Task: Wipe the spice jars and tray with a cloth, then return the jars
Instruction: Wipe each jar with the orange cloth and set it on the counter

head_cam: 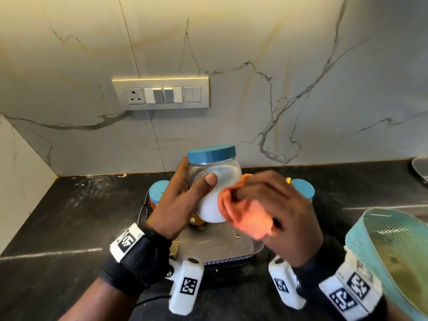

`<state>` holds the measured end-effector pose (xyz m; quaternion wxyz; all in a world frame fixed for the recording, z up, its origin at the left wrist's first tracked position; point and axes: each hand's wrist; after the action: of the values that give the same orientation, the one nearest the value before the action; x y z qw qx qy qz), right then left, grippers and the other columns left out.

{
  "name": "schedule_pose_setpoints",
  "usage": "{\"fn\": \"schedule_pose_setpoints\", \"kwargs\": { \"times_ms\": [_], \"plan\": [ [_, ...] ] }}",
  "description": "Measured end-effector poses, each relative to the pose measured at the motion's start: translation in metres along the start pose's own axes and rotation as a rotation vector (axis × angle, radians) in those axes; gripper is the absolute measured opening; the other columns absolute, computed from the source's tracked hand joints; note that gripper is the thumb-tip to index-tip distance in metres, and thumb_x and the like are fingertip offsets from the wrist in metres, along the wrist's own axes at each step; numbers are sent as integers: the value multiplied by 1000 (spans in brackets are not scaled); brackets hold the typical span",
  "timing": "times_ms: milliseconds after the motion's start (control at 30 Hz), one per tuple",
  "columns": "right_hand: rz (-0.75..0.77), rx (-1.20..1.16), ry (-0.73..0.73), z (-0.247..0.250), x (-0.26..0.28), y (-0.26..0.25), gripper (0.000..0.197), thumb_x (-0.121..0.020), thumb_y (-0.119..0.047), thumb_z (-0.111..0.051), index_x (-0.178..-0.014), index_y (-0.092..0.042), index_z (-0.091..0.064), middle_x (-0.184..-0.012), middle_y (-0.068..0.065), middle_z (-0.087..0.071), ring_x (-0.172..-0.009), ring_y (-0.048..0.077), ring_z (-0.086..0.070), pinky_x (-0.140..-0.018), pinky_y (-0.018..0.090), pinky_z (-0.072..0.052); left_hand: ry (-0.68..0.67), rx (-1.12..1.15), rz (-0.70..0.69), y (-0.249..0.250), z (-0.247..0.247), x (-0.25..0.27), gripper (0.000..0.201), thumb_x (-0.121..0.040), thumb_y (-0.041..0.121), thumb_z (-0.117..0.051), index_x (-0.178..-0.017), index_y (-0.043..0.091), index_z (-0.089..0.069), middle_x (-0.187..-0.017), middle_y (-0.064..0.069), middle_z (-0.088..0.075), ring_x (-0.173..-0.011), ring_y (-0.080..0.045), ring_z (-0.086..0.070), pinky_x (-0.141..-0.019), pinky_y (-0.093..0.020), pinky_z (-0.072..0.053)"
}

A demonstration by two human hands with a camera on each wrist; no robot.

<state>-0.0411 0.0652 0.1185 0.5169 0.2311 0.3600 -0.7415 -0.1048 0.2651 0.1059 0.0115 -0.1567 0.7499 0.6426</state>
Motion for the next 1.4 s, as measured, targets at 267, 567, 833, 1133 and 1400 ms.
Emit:
{"fn": "schedule_pose_setpoints", "kwargs": {
  "times_ms": [267, 567, 833, 1133, 1400],
  "plan": [
    [11, -45, 19, 8, -22, -2, 21, -78, -14, -85, -96, -13, -76, -101, 3, -66, -93, 17, -63, -80, 27, -51, 93, 118, 68, -7, -3, -5, 48, -75, 43, -72, -119, 27, -59, -112, 3, -75, -103, -18, -70, -77, -30, -58],
    [-126, -196, 158, 7, -2, -4, 21, -78, -24, -77, -98, -19, -73, -101, 7, -66, -93, 15, -65, -75, 30, -55, 162, 292, 130, -9, 6, -7, 89, -71, 45, -68, -147, 8, -40, -142, -25, -54, -130, -44, -53, -102, -66, -44],
    [-88, -76, 90, -3, -24, -2, 46, -75, -3, -79, -119, -15, -72, -124, 7, -62, -115, 16, -60, -91, 32, -53, 152, 325, 167, -8, 0, -2, 86, -73, 46, -65, -146, 7, -42, -139, -27, -56, -122, -46, -56, -89, -59, -50],
    [-3, -6, 171, -7, -26, -7, 29, -80, -10, -82, -109, -10, -77, -109, 8, -69, -100, 23, -68, -84, 35, -56, 93, 290, 112, -2, -4, 2, 100, -63, 54, -89, -141, 11, -43, -126, -14, -67, -108, -29, -68, -83, -43, -59],
    [44, 6, 38, -8, 5, -13, 26, -88, -32, -75, -108, -15, -76, -110, 5, -70, -101, 17, -67, -86, 29, -56, 136, 363, 114, -6, -4, 6, 105, -62, 59, -87, -141, 7, -41, -124, -19, -66, -102, -31, -68, -75, -41, -60]
  ]
}}
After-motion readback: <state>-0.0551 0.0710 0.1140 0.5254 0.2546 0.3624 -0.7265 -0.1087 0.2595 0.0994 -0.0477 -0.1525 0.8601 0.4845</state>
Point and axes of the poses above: each hand's wrist, its own x-axis away from the middle knuckle, its own z-axis out of the back of the hand, y = z × x
